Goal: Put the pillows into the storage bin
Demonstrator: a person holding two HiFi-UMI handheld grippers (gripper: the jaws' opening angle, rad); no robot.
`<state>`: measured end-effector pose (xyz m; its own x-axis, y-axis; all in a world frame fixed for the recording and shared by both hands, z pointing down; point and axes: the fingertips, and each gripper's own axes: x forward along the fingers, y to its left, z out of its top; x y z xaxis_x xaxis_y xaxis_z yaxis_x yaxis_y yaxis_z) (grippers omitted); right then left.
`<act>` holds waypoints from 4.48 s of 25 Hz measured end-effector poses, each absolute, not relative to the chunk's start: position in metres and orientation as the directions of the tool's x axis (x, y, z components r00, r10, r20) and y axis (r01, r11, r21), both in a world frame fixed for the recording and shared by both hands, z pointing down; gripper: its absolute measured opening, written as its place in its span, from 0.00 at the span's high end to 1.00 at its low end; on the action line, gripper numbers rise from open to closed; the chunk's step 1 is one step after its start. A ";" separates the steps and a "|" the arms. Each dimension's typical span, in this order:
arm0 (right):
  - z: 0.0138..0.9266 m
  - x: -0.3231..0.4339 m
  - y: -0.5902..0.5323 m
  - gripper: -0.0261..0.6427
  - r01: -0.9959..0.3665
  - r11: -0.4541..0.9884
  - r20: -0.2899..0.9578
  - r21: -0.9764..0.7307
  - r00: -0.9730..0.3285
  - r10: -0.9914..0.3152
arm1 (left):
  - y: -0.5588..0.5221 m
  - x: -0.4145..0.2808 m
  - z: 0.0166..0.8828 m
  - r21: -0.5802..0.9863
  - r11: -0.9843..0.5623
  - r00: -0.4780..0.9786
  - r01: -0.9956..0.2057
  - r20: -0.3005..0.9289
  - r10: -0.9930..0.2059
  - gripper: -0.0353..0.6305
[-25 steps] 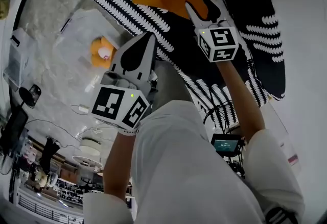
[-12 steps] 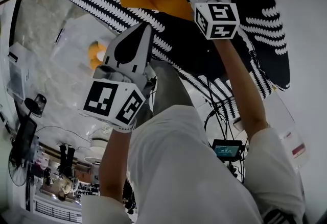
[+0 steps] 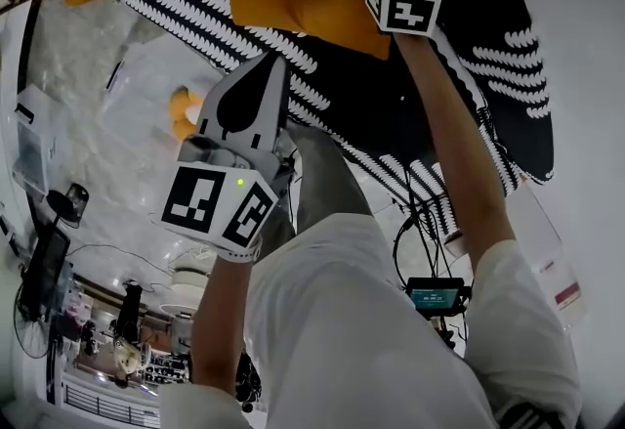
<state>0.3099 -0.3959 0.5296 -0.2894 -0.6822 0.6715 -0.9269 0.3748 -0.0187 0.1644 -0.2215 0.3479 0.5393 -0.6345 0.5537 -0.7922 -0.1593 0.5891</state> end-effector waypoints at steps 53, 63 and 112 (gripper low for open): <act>0.355 0.210 -0.340 0.94 -0.763 0.503 0.506 -0.407 -0.646 -0.571 | -0.162 0.122 0.291 0.562 -0.033 0.375 -0.827 0.506 -0.777 0.94; 0.331 0.134 -0.272 0.94 -0.646 0.644 0.483 -0.409 -0.752 -0.448 | -0.109 0.080 0.281 0.556 0.035 0.293 -0.830 0.490 -0.821 0.94; 0.421 -0.187 0.104 0.94 -0.256 0.846 0.632 -0.468 -0.766 0.118 | 0.237 -0.155 0.303 0.599 0.524 -0.202 -0.606 0.521 -0.829 0.94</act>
